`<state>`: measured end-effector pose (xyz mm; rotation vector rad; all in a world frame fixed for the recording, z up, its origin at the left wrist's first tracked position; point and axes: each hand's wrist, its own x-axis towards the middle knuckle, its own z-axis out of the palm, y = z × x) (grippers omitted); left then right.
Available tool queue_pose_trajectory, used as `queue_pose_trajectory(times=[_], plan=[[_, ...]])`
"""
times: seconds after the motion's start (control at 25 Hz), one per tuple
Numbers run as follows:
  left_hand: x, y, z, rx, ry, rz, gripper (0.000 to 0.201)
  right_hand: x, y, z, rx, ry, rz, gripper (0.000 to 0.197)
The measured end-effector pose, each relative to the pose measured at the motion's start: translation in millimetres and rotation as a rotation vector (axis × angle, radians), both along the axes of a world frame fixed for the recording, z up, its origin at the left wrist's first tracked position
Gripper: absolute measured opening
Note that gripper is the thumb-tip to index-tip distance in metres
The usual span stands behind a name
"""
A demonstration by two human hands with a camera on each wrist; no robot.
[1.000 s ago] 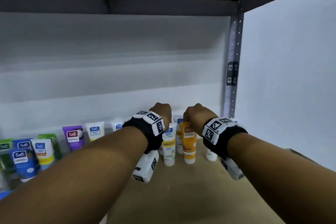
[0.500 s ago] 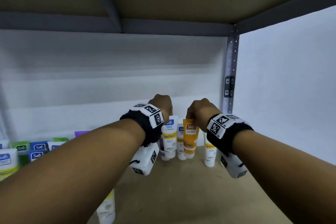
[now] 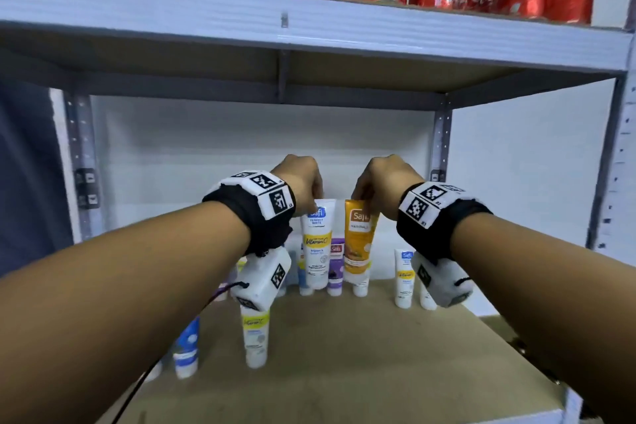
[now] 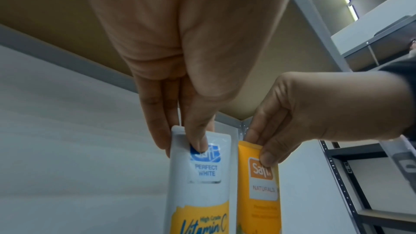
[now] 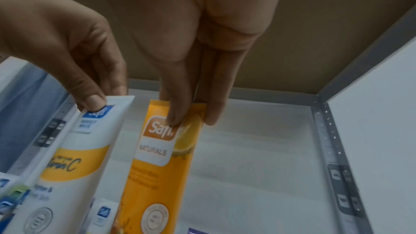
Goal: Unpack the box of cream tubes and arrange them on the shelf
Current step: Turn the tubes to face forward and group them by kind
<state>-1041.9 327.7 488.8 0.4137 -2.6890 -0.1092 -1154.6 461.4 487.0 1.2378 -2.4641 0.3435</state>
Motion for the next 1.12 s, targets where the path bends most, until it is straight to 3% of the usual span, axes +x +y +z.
queue_pose_trajectory(times=[0.2,0.48,0.8,1.12], plan=[[68.3,-2.6,-16.9,0.014,-0.010,0.017,0.017,58.1,-2.7,-15.9,0.000,-0.044,0.102,0.029],[130.7,-17.5,-73.7,0.097,-0.059,0.085,0.017,108.7,-17.6,-69.1,0.065,-0.165,0.191,0.027],[150.5,-36.9,-131.2,0.129,-0.104,0.094,0.016,121.5,-33.8,-119.0,0.151,-0.218,0.256,0.030],[158.6,-50.2,-162.9,0.308,0.082,0.064,0.015,113.7,-39.4,-136.5,0.043,-0.377,0.287,0.026]])
